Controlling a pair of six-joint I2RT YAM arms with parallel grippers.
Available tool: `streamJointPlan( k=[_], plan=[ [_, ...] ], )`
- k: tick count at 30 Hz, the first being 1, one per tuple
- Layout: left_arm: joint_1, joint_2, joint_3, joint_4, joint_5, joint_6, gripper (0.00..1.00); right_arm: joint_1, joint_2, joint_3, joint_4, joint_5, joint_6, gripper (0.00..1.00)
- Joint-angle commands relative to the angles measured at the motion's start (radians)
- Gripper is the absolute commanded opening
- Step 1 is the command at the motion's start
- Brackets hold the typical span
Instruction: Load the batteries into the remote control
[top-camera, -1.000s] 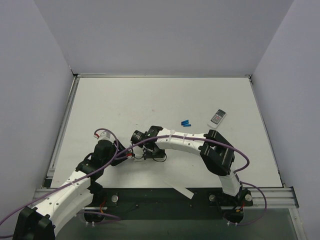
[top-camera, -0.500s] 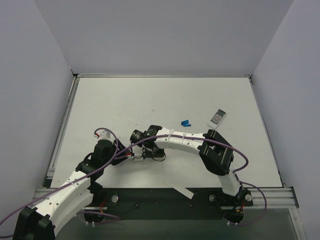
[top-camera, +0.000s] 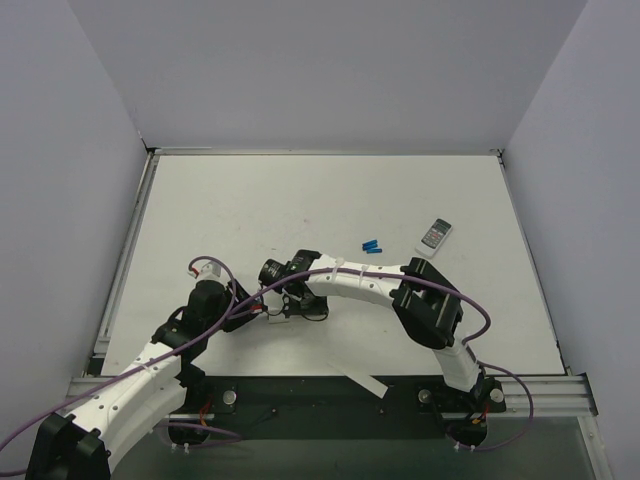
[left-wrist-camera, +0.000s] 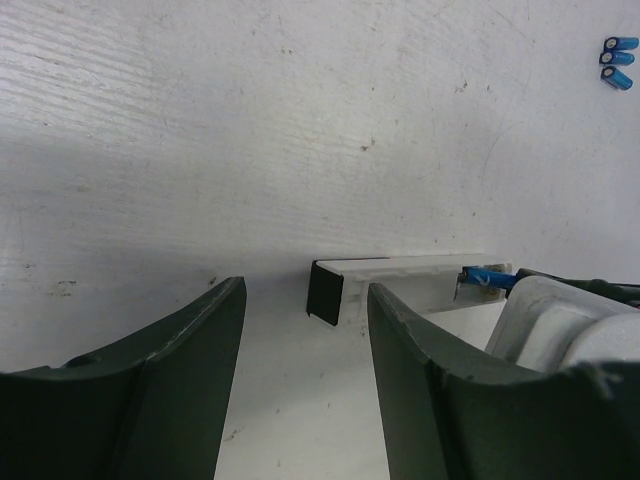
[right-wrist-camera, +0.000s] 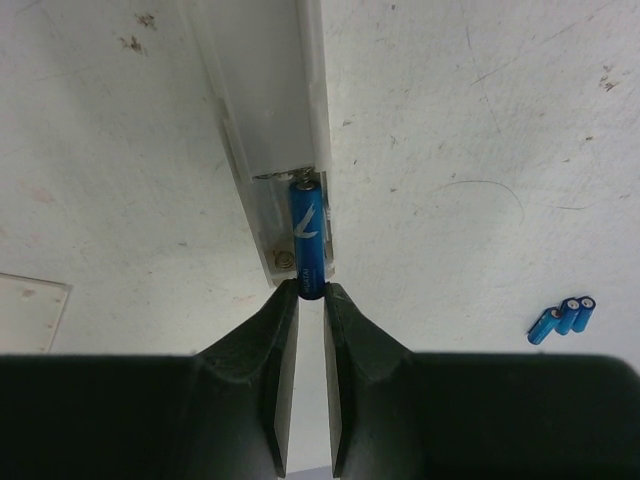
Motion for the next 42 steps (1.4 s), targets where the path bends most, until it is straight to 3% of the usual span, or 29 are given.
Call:
streamJointPlan(
  k=[1,9,17,24,28,34,42],
  plan=[
    [-0.005,-0.004,0.003,0.038,0.014,-0.005,0.62,-0.007,0.006,0.034,-0.050,-0.009,0.026,0.11],
    [-0.005,-0.004,0.000,0.045,0.017,-0.008,0.62,-0.010,0.011,0.045,-0.050,-0.015,0.029,0.19],
    [-0.005,-0.015,-0.006,0.043,0.017,-0.016,0.62,-0.014,-0.018,0.057,-0.054,-0.025,0.051,0.20],
    [-0.005,0.004,-0.002,0.052,0.017,-0.013,0.62,-0.019,-0.141,0.049,-0.051,-0.088,0.115,0.33],
    [-0.005,0.013,0.001,0.061,0.043,-0.013,0.62,-0.056,-0.251,-0.006,-0.003,-0.124,0.222,0.37],
    [-0.005,0.028,0.011,0.072,0.062,-0.008,0.62,-0.178,-0.397,-0.144,0.108,-0.219,0.558,0.37],
    [-0.006,0.079,0.029,0.100,0.083,-0.004,0.62,-0.204,-0.441,-0.340,0.309,-0.251,0.953,0.33]
  ],
)
